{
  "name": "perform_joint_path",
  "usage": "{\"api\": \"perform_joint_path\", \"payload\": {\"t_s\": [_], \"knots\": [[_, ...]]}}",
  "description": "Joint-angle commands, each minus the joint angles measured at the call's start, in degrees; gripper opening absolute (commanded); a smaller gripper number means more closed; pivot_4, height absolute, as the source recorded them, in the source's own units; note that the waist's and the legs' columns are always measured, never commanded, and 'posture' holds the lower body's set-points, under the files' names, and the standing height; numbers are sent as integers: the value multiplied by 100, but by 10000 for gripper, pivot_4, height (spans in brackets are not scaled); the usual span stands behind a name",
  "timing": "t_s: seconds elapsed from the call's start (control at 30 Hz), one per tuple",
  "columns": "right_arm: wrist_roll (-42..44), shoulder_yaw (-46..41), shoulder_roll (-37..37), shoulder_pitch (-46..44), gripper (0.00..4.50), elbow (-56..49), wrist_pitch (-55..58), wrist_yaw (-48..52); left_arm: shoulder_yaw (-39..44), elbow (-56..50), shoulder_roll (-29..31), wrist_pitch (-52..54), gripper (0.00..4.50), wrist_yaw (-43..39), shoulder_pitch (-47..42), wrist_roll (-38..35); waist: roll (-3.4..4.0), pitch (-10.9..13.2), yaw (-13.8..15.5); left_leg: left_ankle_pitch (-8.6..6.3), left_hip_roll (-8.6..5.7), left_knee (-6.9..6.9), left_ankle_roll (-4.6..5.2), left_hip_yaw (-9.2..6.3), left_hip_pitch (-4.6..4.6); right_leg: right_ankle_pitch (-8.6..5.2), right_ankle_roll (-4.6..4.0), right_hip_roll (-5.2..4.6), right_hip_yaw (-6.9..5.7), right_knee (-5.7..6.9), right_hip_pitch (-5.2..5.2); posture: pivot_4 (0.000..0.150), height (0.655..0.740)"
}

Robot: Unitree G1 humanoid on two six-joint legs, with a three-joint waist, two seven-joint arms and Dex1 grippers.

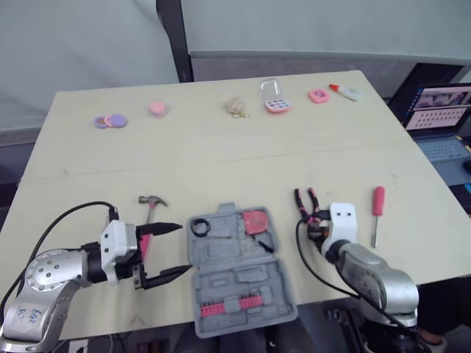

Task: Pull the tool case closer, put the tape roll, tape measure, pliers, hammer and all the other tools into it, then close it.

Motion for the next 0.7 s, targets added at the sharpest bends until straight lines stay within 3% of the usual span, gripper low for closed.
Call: {"api": "perform_joint_path", "payload": {"t_s": [0.03,0.17,0.33,0.7], "knots": [[24,35,-59,48,9670,-140,108,85,64,-186,-16,-1,45000,69,-63,-95,0,0,-2,0,0,0,0,0,0,0,0,0,0,0,0,1500,7400],[104,76,-493,-107,9670,-441,326,341,259,-152,-33,151,45000,113,-70,-331,3,2,2,0,0,0,0,0,0,0,0,0,1,0,0,1500,7400],[463,327,-1925,-535,9670,-958,664,1327,789,39,129,373,45000,-73,108,-688,33,20,6,0,1,0,0,2,-8,0,0,-2,1,-16,-3,1500,7400],[1441,1919,-4766,-2276,9670,-900,75,4673,1384,283,208,191,45000,-542,573,-746,40,35,7,-1,13,2,2,11,-22,3,5,2,-8,-47,-2,1500,7400]]}}
